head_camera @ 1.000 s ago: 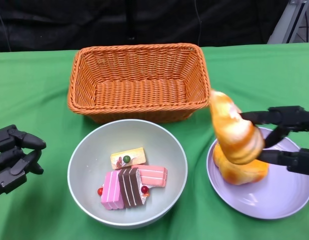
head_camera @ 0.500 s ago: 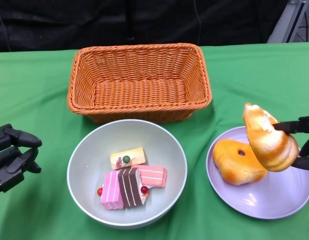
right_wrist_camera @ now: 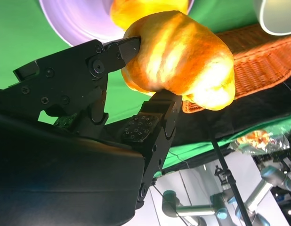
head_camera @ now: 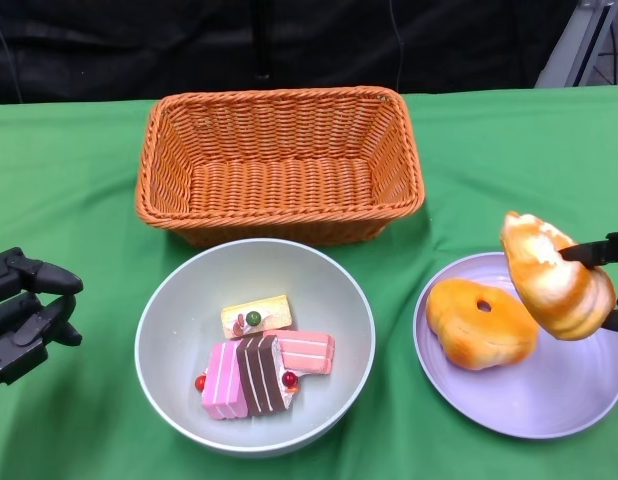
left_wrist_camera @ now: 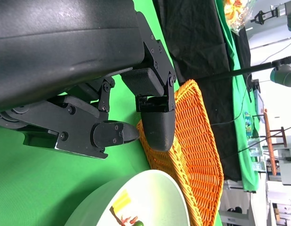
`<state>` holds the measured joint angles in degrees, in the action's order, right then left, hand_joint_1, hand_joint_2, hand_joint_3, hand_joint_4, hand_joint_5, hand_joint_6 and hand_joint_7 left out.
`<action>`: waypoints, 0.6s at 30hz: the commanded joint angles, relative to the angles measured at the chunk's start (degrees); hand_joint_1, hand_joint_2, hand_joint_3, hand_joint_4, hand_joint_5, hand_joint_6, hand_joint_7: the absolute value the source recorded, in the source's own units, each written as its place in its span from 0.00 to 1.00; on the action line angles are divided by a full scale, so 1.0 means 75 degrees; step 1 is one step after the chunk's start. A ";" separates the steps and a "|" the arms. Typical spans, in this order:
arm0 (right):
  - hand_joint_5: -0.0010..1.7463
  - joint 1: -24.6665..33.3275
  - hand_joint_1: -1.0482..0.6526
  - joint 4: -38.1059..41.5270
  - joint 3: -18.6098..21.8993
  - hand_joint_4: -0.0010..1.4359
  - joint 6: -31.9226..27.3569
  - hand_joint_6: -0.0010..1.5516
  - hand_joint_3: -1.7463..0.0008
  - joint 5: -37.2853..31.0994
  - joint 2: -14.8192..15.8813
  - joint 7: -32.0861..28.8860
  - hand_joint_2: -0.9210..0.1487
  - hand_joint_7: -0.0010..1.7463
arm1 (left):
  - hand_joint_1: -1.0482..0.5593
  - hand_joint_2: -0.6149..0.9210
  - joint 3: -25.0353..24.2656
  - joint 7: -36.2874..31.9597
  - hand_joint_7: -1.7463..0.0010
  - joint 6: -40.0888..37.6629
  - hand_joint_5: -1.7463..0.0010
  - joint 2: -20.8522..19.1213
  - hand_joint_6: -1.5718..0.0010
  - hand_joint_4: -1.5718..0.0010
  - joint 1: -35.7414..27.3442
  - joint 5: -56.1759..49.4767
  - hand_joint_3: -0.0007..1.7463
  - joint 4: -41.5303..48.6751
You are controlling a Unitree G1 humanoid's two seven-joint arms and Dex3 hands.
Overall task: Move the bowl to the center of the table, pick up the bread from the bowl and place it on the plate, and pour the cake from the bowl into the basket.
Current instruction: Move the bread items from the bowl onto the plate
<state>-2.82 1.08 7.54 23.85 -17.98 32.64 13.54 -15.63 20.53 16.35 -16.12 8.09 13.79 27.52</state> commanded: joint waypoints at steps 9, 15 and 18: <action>0.21 -0.0161 0.59 0.0714 -0.0208 0.86 0.0111 0.74 1.00 -0.0093 0.0385 0.0011 0.10 0.00 | 0.64 0.99 -0.0148 0.0162 0.42 -0.0040 0.17 -0.0212 0.48 0.53 0.0071 0.0059 0.21 0.0121; 0.20 -0.0067 0.59 0.0697 -0.0277 0.84 -0.0159 0.73 1.00 -0.0144 0.0331 0.0065 0.09 0.00 | 0.64 1.00 -0.0174 0.0196 0.43 -0.0157 0.18 -0.0206 0.47 0.53 0.0086 0.0107 0.21 0.0100; 0.20 -0.0025 0.58 0.0727 -0.0355 0.83 -0.0218 0.73 1.00 -0.0266 0.0307 -0.0003 0.09 0.00 | 0.65 1.00 -0.0171 0.0172 0.44 -0.0123 0.18 -0.0215 0.47 0.53 0.0075 0.0057 0.21 0.0104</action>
<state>-3.34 6.19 5.05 22.62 -19.80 34.19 13.91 -16.30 21.65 15.59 -16.43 8.35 13.92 28.07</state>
